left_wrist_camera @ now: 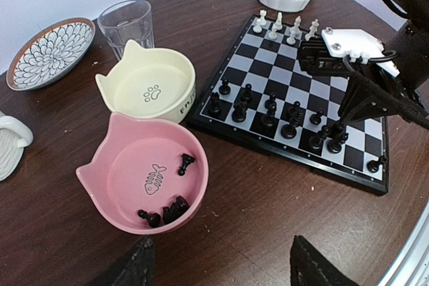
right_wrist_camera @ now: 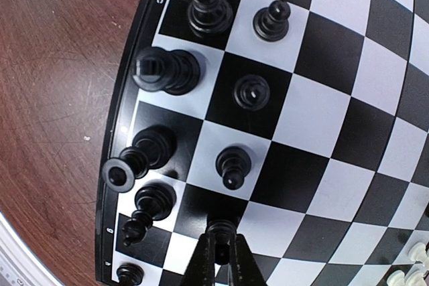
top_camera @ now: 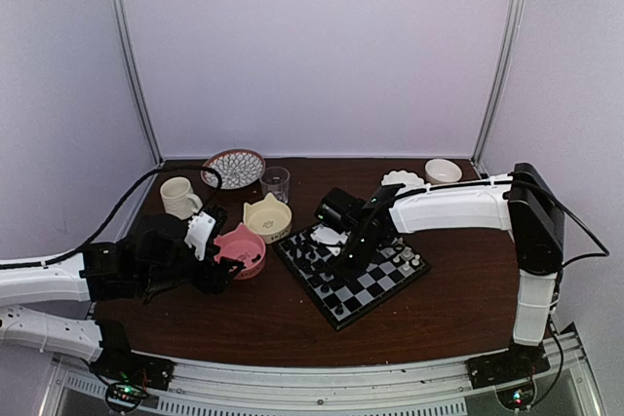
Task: Set up the chess pieces on the board
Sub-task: Move the pawn to c7.
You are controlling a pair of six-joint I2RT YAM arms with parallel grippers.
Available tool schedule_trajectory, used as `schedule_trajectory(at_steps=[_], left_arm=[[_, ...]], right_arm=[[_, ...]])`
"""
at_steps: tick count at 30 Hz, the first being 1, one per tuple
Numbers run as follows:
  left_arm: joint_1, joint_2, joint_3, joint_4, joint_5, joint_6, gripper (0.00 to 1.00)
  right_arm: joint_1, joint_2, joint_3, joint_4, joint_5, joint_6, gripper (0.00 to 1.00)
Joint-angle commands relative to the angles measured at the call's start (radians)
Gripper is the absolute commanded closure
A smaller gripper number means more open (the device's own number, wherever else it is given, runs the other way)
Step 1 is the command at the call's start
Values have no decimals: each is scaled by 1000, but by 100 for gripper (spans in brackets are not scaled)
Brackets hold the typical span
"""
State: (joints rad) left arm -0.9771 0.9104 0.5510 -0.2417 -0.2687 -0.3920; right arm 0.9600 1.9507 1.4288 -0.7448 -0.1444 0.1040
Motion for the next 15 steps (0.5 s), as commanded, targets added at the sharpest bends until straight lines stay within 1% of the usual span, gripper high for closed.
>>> schedule_trajectory(at_steps=[1,15], left_arm=[[1,8,35,32,10,-8,30],[1,10,35,33,16,-8,30]], right_arm=[[10,7,15,9,-10,1,96],[23,24,32,6,-2,-4,96]])
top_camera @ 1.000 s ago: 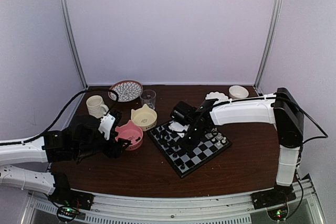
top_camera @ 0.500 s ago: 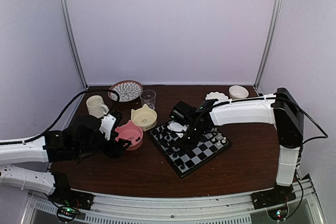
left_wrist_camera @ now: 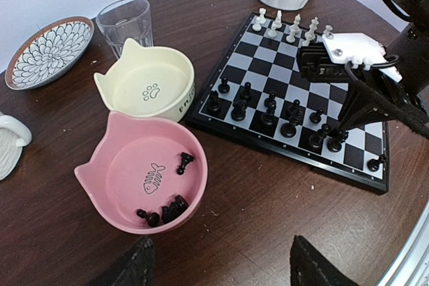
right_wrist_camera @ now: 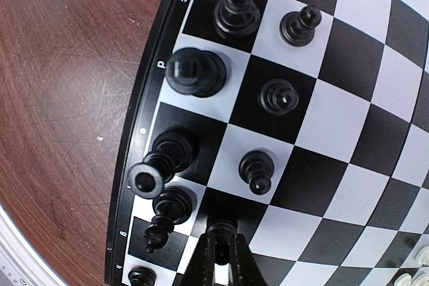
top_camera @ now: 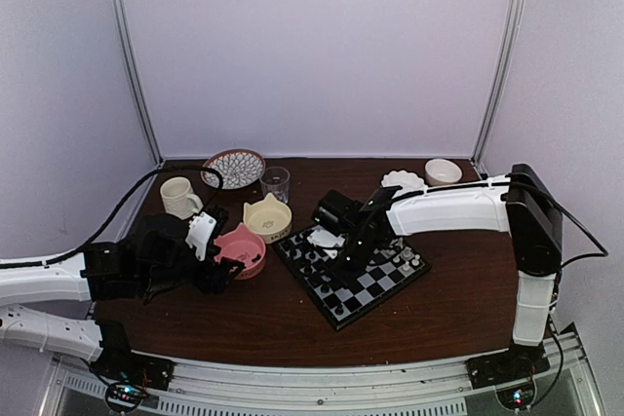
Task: Set up the chess pieces on the board
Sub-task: Move the pawn to c7.
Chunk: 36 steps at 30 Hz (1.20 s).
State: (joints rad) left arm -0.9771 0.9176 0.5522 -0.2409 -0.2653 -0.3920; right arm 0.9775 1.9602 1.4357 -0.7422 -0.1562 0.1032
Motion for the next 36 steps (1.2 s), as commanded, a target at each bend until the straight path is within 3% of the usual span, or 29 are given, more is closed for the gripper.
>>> schedule_trajectory(at_steps=[1,21,36], left_arm=[[1,3,34,31,12,-8,30],[1,0,35,27,7,-1,30],[0,-14,31,24,-38,-9,30]], right_arm=[[6,14,26,3,12,-4,96],[6,29,42,-9,53,-20,90],[7,-5,41,-1,37,-20,74]])
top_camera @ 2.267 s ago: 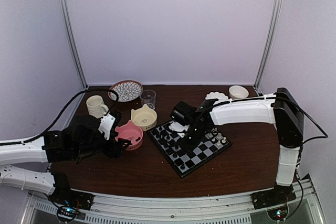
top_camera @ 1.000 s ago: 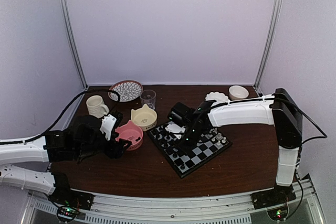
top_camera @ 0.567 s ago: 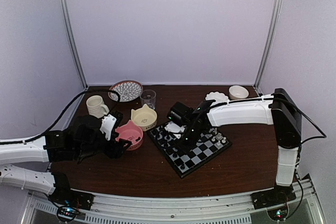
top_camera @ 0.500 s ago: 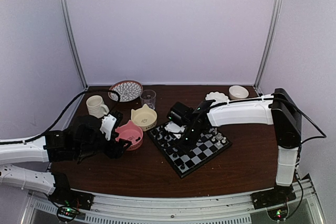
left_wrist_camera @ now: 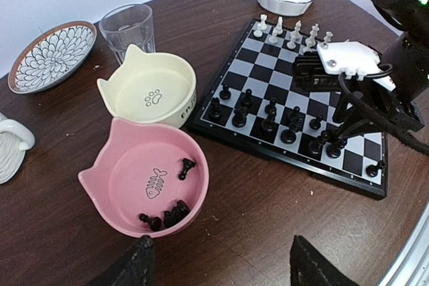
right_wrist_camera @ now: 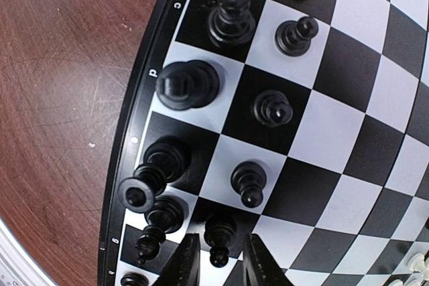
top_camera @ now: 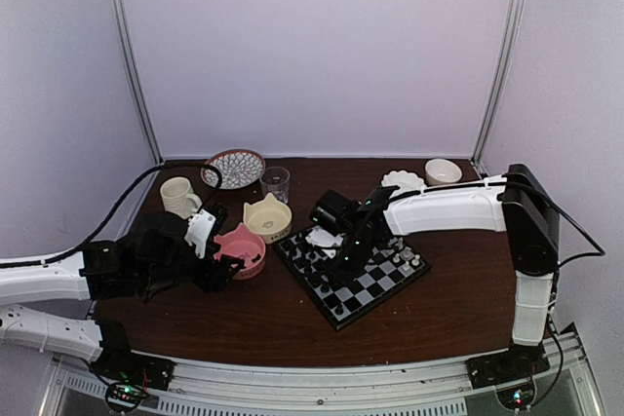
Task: Set up the chess pieces on the board
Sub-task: Move the pawn to c7, then move the storage box to the center of the board.
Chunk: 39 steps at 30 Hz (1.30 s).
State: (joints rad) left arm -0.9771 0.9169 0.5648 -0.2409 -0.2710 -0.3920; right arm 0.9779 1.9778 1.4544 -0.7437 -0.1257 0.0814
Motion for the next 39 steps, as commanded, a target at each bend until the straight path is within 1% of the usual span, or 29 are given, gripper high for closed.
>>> schedule_trajectory(at_steps=[1,5,8,13,15,17,18,19,22,24,27,29,32,36,39], left_arm=[[1,-17,15,25,-40,-12,30],[5,-13,29,-16,-66,-33,30],[36,12,84,-100,-76,-73,31],[148,79,197,-266,-24,-122,34],[201,127,245,-309,-4,-133,37],[253,192,293,-354,-22,-161,39],[281,227,304,-355,-15,-183,39],[324,260,301,-332,22,-200,39],[407,384,279,-225,129,-219,38],[429,464,291,-182,153,-186,38],[437,560,326,-150,199,-138,38],[437,598,332,-124,191,-115,38],[437,632,324,-75,178,-73,39],[437,665,325,-73,101,-51,46],[437,685,327,-74,54,-44,48]], right_arm=[[6,-34,16,4,5,1,73],[5,-91,-11,19,12,-6,71],[5,-172,-52,49,38,-11,69],[5,-304,-118,118,106,-13,65],[5,-346,-134,155,121,6,63],[5,-386,-168,212,156,23,63],[5,-405,-197,252,178,33,63],[5,-429,-241,305,198,43,62],[5,-498,-413,514,258,60,59],[5,-529,-498,606,308,64,56],[5,-547,-563,667,367,75,56],[5,-545,-593,712,369,87,55],[5,-523,-595,740,341,87,56],[6,-502,-600,741,339,84,57],[5,-492,-611,788,320,81,57]])
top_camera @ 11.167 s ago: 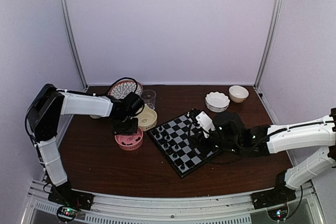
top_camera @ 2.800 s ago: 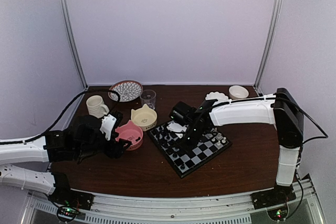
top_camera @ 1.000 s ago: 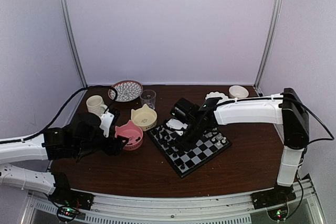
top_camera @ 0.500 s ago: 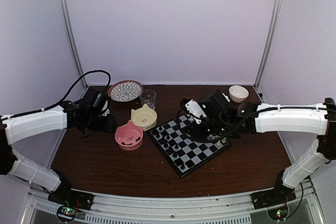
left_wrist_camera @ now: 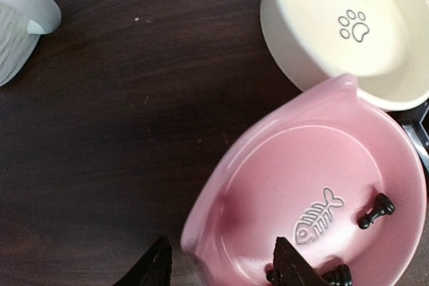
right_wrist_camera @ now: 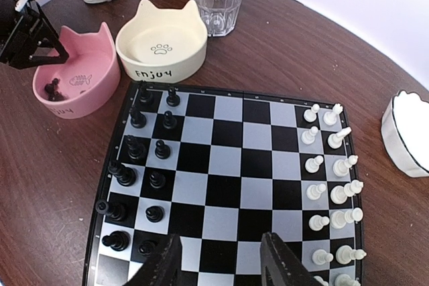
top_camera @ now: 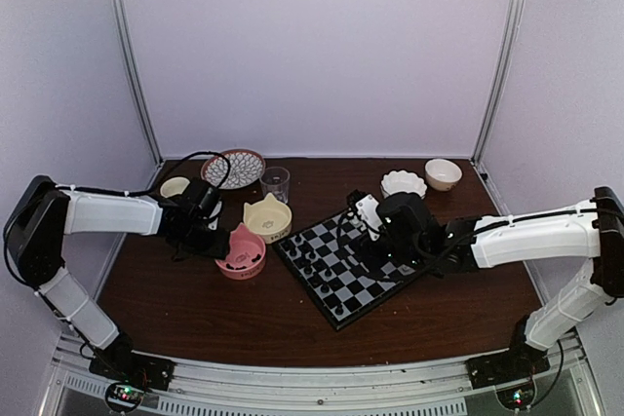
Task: Set up the chess pieces on the board
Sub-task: Move the storage box to the center of the board.
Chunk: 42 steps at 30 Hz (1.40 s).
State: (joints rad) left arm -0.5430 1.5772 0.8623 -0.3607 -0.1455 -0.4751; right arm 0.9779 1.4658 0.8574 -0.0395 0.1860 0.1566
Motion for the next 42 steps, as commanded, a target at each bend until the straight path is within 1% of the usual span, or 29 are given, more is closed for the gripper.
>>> schedule_trajectory(at_steps=[1,5,9,12,14,17,18,19,21,23,31,34,37,39,42], left_arm=[[3,32,37,34,-85,39,48],[3,17,52,-20,-99,35,48],[3,-65,-12,41,-122,53,48],[3,-38,8,30,-143,51,54],[3,-10,18,36,-162,52,56],[4,24,25,65,-148,60,60],[5,39,31,66,-144,60,64],[4,47,39,61,-141,59,70],[3,54,54,30,-163,54,87],[3,35,61,-23,-222,27,99],[2,-186,-83,-40,-221,-8,100],[0,-315,-162,46,-199,12,100],[-1,-403,-217,100,-173,35,100],[-2,-428,-234,111,-155,43,100],[-2,-414,-223,83,-94,54,100]], right_arm=[[5,23,-12,85,5,4,57],[5,27,-12,93,7,-3,58],[5,32,-12,94,7,-3,57],[5,42,-7,98,0,-2,58],[5,49,-2,96,-7,-2,58],[5,44,2,86,-1,-8,58],[5,38,2,82,4,-13,58],[5,33,-1,78,13,-17,58],[5,22,-3,73,28,-22,58],[5,14,-8,75,33,-26,58],[5,8,-16,82,40,-29,58],[5,8,-22,91,36,-32,58],[5,7,-25,94,37,-35,58],[5,5,-27,95,35,-37,58],[6,6,-25,95,30,-36,58]])
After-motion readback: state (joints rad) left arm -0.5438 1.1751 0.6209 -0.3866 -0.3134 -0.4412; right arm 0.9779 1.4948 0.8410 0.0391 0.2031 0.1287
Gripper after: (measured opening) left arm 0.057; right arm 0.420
